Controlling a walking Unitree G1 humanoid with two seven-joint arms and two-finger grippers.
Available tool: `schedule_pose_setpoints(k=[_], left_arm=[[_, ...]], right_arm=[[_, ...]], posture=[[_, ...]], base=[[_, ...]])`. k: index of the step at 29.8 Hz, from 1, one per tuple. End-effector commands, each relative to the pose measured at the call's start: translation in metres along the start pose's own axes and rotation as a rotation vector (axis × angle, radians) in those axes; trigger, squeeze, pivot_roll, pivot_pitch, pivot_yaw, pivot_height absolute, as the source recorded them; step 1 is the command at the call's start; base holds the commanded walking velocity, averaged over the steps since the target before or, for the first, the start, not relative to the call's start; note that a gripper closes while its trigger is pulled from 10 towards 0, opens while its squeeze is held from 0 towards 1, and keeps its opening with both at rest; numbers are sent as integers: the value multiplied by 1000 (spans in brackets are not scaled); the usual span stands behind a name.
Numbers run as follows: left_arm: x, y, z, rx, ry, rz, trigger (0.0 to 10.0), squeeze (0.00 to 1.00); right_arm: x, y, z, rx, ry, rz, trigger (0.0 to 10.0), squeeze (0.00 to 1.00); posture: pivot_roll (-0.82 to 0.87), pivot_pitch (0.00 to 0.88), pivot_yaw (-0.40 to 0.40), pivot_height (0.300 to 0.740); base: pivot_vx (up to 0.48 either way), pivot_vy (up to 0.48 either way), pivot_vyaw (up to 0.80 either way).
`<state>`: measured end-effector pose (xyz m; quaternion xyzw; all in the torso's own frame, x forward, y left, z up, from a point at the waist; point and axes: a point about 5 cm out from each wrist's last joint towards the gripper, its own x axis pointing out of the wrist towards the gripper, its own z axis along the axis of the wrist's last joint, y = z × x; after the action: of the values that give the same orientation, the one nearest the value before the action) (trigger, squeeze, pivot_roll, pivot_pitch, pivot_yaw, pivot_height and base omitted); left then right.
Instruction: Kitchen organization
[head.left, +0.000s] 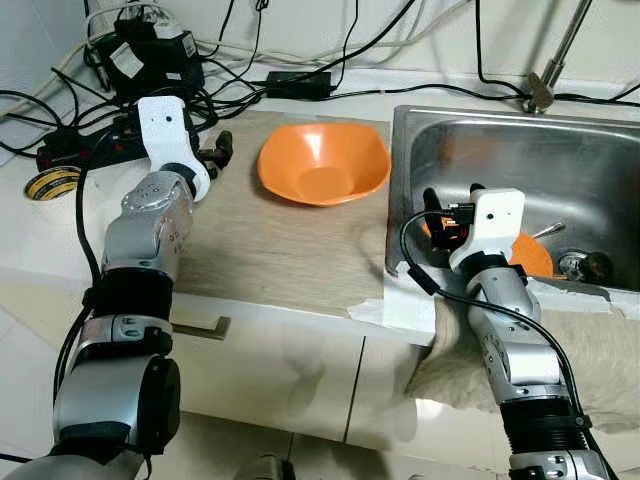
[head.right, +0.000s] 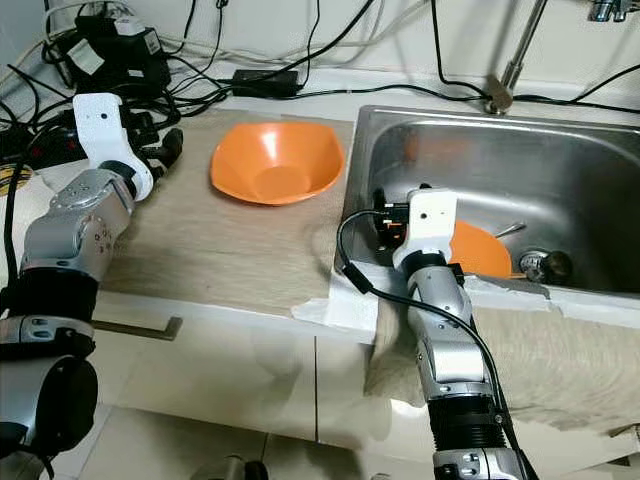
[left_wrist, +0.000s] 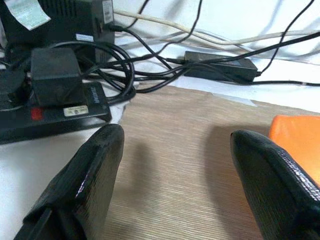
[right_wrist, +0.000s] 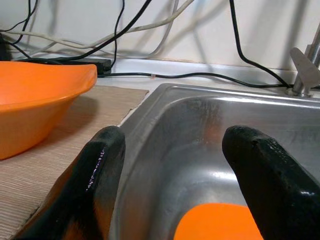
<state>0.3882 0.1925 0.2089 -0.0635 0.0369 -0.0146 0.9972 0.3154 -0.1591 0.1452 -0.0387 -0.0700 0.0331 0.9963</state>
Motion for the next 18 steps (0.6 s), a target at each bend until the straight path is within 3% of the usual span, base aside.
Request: schedule_pose_setpoints(k=[1, 9, 18], left_arm=[[1, -11, 12, -42, -18, -45, 10000, 0], [0, -29, 6, -210, 49, -118, 10000, 0], [0, -30, 4, -227, 60, -123, 10000, 0]], right_arm=[[-2, 2, -2, -4, 2, 10, 10000, 0], [-2, 2, -3, -2, 6, 14, 10000, 0], [-2, 3, -3, -2, 6, 16, 10000, 0]], posture=[[-59, 0, 44, 732], [-58, 0, 42, 732], [-58, 0, 42, 732]], base=[[0, 0, 0], [0, 0, 0], [0, 0, 0]])
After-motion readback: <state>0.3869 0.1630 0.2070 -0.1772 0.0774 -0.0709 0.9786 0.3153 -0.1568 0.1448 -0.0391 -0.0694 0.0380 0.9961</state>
